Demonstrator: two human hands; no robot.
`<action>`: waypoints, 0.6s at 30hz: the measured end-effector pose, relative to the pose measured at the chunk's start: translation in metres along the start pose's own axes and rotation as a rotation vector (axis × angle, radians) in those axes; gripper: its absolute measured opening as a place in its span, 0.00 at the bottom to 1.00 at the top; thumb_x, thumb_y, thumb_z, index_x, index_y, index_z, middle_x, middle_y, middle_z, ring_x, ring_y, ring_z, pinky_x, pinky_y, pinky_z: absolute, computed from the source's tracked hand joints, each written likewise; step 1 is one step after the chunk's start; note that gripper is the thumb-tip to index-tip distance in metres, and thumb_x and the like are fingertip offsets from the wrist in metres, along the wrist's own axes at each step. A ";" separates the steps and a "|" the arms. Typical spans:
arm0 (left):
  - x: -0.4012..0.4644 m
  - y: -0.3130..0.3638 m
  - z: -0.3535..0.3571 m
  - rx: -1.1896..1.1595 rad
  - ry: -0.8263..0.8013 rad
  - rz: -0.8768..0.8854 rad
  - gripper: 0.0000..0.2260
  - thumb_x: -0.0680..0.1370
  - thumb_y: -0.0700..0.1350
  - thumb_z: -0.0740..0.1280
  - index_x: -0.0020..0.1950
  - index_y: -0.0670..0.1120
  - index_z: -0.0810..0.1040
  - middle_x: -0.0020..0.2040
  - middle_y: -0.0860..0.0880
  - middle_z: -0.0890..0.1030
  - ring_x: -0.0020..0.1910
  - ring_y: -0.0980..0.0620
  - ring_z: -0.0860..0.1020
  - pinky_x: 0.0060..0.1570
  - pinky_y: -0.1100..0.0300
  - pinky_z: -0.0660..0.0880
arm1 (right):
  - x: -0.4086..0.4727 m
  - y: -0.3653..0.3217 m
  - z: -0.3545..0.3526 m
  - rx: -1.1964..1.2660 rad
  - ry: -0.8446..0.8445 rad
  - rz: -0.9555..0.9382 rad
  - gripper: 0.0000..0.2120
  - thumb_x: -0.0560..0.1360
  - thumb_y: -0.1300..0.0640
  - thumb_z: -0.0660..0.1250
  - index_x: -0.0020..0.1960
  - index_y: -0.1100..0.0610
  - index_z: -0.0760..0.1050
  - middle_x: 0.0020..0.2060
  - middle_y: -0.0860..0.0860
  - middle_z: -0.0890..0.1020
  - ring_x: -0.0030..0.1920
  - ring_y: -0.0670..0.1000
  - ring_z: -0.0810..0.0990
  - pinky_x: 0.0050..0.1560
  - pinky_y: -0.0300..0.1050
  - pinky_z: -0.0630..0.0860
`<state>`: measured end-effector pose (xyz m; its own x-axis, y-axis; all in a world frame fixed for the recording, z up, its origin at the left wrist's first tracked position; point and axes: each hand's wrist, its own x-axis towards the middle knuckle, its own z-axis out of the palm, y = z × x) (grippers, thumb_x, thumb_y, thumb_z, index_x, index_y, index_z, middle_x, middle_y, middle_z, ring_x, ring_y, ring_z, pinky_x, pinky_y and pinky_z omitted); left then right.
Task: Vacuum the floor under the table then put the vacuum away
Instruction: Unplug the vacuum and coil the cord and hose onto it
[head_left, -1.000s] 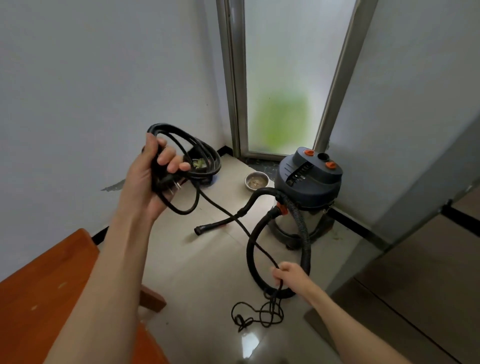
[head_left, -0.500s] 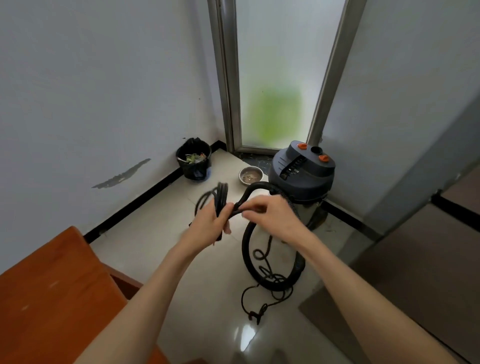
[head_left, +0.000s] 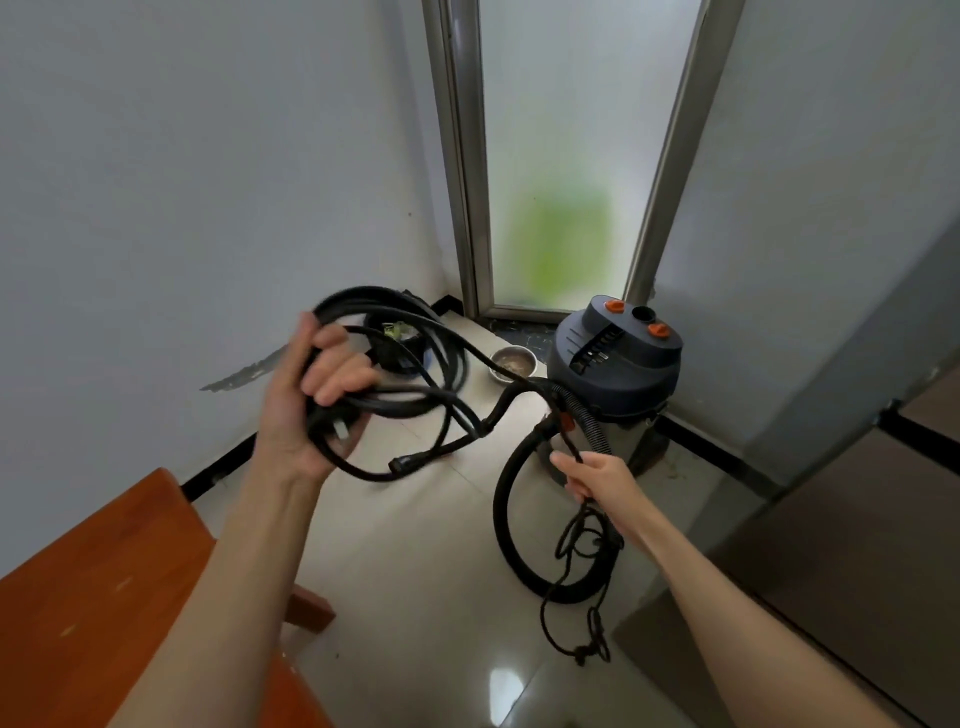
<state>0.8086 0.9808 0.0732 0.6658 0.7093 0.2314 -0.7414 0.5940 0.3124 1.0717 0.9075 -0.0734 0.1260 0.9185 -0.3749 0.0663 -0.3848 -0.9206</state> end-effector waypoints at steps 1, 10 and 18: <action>0.000 0.008 0.002 -0.055 0.023 0.089 0.14 0.81 0.44 0.60 0.42 0.35 0.74 0.25 0.44 0.68 0.25 0.48 0.67 0.36 0.57 0.72 | 0.001 0.006 0.001 -0.050 0.023 0.009 0.18 0.75 0.50 0.69 0.31 0.56 0.67 0.25 0.48 0.69 0.31 0.47 0.68 0.42 0.40 0.69; -0.009 0.023 -0.010 0.192 0.444 0.352 0.10 0.74 0.39 0.67 0.54 0.44 0.78 0.24 0.52 0.66 0.24 0.58 0.65 0.31 0.69 0.69 | 0.004 0.008 0.018 -0.193 0.255 -0.126 0.10 0.78 0.56 0.64 0.39 0.53 0.80 0.28 0.50 0.76 0.31 0.47 0.73 0.35 0.35 0.69; 0.000 -0.023 -0.009 0.814 0.728 -0.017 0.11 0.78 0.42 0.58 0.35 0.45 0.67 0.25 0.50 0.69 0.23 0.53 0.68 0.36 0.59 0.69 | 0.003 -0.048 0.037 -0.833 -0.024 -0.074 0.13 0.79 0.54 0.60 0.36 0.55 0.73 0.36 0.52 0.78 0.41 0.54 0.77 0.43 0.47 0.73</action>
<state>0.8254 0.9706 0.0576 0.2675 0.9172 -0.2954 -0.2763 0.3667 0.8884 1.0325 0.9320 -0.0344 0.0723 0.9421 -0.3276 0.7846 -0.2565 -0.5645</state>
